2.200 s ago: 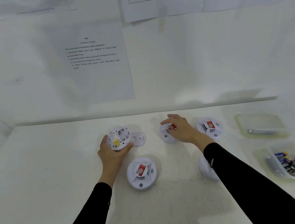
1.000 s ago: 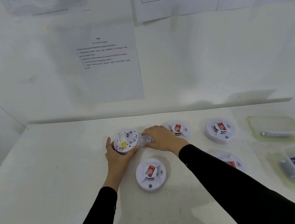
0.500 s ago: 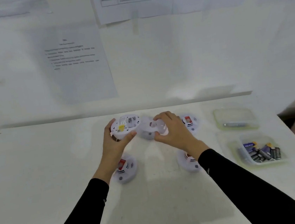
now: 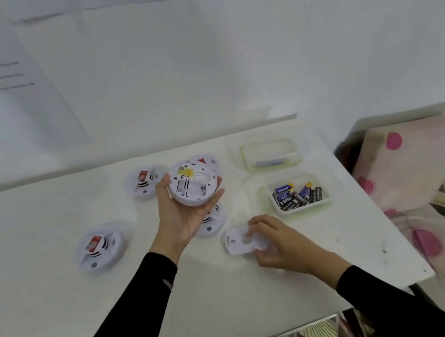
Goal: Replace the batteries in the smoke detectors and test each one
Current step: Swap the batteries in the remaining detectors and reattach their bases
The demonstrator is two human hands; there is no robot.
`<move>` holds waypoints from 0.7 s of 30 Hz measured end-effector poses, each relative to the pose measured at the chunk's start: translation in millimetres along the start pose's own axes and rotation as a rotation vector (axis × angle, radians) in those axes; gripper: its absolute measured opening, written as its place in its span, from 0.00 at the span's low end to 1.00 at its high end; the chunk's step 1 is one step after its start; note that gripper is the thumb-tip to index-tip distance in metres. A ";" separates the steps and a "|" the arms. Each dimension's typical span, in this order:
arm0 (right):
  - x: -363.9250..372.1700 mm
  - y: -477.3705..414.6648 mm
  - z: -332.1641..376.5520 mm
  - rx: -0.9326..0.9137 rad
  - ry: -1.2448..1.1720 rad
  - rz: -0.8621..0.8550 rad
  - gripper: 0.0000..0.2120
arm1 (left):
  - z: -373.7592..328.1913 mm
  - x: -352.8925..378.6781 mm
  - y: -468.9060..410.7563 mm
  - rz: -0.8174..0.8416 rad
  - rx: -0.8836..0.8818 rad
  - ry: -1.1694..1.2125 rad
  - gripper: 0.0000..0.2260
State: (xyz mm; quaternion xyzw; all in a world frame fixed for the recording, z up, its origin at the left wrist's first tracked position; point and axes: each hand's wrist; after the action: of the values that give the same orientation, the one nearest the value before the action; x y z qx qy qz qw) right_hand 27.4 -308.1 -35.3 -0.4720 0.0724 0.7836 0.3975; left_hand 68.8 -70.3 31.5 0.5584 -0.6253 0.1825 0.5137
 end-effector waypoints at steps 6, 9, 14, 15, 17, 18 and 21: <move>-6.8 0.7 -8.5 -0.107 -0.047 0.006 0.17 | 27.4 6.5 -14.3 -0.002 -0.025 -0.003 0.35; -37.8 -32.3 -3.3 -0.221 -0.046 -0.220 0.10 | 32.5 7.5 -20.0 -0.039 -0.005 -0.027 0.35; -105.9 -114.3 -68.0 0.187 0.013 -0.309 0.13 | 35.7 18.2 -23.7 -0.070 0.021 -0.032 0.32; -115.3 -125.9 -84.6 0.305 0.024 -0.166 0.13 | 36.7 20.1 -24.8 -0.070 0.023 -0.027 0.32; -123.7 -142.6 -109.9 0.450 -0.018 0.052 0.11 | 37.9 23.1 -27.4 -0.067 0.031 -0.012 0.30; -124.2 -147.8 -118.7 0.478 -0.036 0.119 0.10 | 38.0 24.0 -29.1 -0.065 0.036 -0.009 0.30; -121.0 -152.0 -127.4 0.491 -0.046 0.279 0.07 | 38.2 25.2 -33.9 -0.063 0.051 -0.006 0.29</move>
State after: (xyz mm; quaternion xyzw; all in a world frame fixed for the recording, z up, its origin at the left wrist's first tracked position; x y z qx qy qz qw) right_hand 248.2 -335.1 31.6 -0.3288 0.3154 0.8003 0.3896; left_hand 85.9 -124.3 25.6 0.5914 -0.6040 0.1805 0.5028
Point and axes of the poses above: each hand's wrist, its own y-axis away from the middle knuckle, its own x-axis out of the palm, z = x × y, and after that the axes turned 10 degrees about -x, right-handed
